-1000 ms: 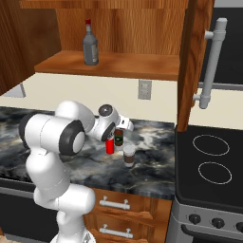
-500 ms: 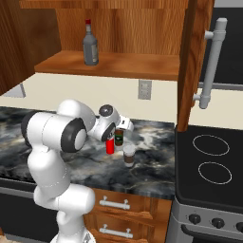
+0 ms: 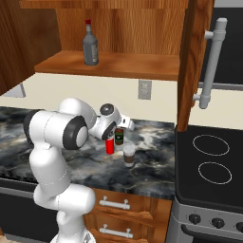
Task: Sort all alcoholic drinks to one cabinet, and non-alcoholic drinks to the other.
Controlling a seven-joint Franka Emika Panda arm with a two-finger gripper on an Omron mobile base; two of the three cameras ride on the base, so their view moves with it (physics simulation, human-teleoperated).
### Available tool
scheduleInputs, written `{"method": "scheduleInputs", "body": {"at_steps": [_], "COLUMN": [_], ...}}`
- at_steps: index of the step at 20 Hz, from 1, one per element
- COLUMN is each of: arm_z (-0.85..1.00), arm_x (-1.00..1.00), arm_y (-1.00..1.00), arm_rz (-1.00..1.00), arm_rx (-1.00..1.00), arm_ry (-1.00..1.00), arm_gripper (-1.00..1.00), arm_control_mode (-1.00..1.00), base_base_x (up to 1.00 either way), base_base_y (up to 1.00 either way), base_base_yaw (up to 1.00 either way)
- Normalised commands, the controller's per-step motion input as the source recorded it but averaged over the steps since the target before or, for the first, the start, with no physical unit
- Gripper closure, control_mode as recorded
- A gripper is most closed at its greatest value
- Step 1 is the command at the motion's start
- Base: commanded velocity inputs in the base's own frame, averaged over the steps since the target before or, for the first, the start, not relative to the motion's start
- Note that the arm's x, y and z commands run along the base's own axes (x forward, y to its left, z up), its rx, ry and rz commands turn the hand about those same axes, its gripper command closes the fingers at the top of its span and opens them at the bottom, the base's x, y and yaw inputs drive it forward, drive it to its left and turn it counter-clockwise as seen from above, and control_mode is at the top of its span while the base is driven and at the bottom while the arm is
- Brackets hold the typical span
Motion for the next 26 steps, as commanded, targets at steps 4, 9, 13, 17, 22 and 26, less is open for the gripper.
{"method": "scheduleInputs", "body": {"at_steps": [4,9,13,17,22,26], "arm_z": [0.00,0.03,0.24,0.42,0.47,0.50], "arm_x": [0.00,0.00,0.00,0.00,-0.01,-0.03], "arm_y": [0.00,0.00,0.00,0.00,0.00,0.00], "arm_rz": [0.00,0.00,0.00,0.00,0.00,0.00], "arm_rx": [0.00,0.00,-0.01,-0.03,-0.04,-0.04], "arm_ry": [0.00,0.00,-0.02,-0.05,-0.01,0.00], "arm_gripper": [1.00,1.00,1.00,1.00,1.00,1.00], "arm_control_mode": [-1.00,-1.00,-1.00,-1.00,-1.00,-1.00], "base_base_x": [0.00,0.00,0.00,0.00,0.00,0.00], "base_base_y": [0.00,0.00,0.00,0.00,0.00,0.00], "base_base_yaw": [0.00,0.00,0.00,0.00,0.00,0.00]}}
